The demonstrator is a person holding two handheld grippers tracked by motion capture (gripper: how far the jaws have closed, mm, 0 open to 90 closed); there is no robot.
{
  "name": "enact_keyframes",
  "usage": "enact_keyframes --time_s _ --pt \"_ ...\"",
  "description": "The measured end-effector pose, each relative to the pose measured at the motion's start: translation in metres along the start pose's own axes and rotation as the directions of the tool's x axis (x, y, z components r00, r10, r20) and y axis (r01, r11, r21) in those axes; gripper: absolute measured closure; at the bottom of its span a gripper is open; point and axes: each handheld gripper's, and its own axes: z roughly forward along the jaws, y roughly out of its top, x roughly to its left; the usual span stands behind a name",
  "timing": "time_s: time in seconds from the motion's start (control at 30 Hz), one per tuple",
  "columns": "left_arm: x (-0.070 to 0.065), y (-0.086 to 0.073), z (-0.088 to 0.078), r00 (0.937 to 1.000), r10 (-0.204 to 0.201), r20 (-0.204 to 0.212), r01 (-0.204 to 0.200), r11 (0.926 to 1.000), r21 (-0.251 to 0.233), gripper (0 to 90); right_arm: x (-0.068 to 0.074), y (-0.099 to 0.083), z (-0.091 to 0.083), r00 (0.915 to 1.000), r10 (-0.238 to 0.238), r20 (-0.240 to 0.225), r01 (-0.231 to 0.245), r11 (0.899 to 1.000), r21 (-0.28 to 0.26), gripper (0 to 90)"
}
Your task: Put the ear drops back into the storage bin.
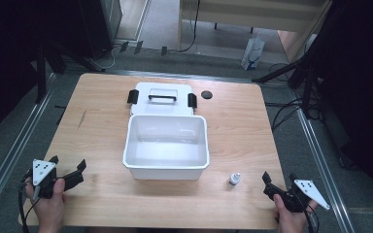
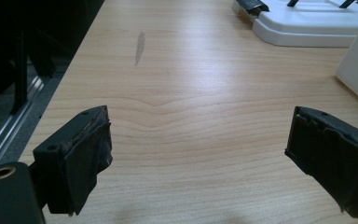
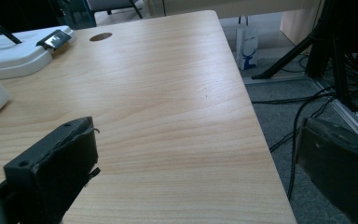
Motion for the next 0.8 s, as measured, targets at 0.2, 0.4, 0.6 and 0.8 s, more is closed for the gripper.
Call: enact_keyframes --time_s 0.2,0.4,0.6,0.8 --pt "-0.002 0.0 0.0 0.9998 0.009 -0.018 -0.009 1.0 -0.003 7.3 0.006 0.0 0.001 0.998 -0.059 0.025 0.058 0.998 0.013 4.0" --pt "-0.001 0.0 0.0 0.9999 -0.003 -0.01 0.003 1.0 -0.002 7.3 0.001 0.006 0.001 0.9993 -0.038 -0.007 0.038 0.997 0.066 11.2" --pt "0.0 0.0 0.0 0.9999 -0.006 -0.009 0.006 1.0 0.0 7.4 0.009 0.025 0.0 0.9796 -0.183 -0.083 0.195 0.965 0.174 14.1" --pt "0.0 0.0 0.0 0.9999 -0.002 -0.015 0.002 1.0 0.003 7.4 0.018 0.043 0.004 0.9372 -0.32 -0.138 0.347 0.897 0.273 16.3"
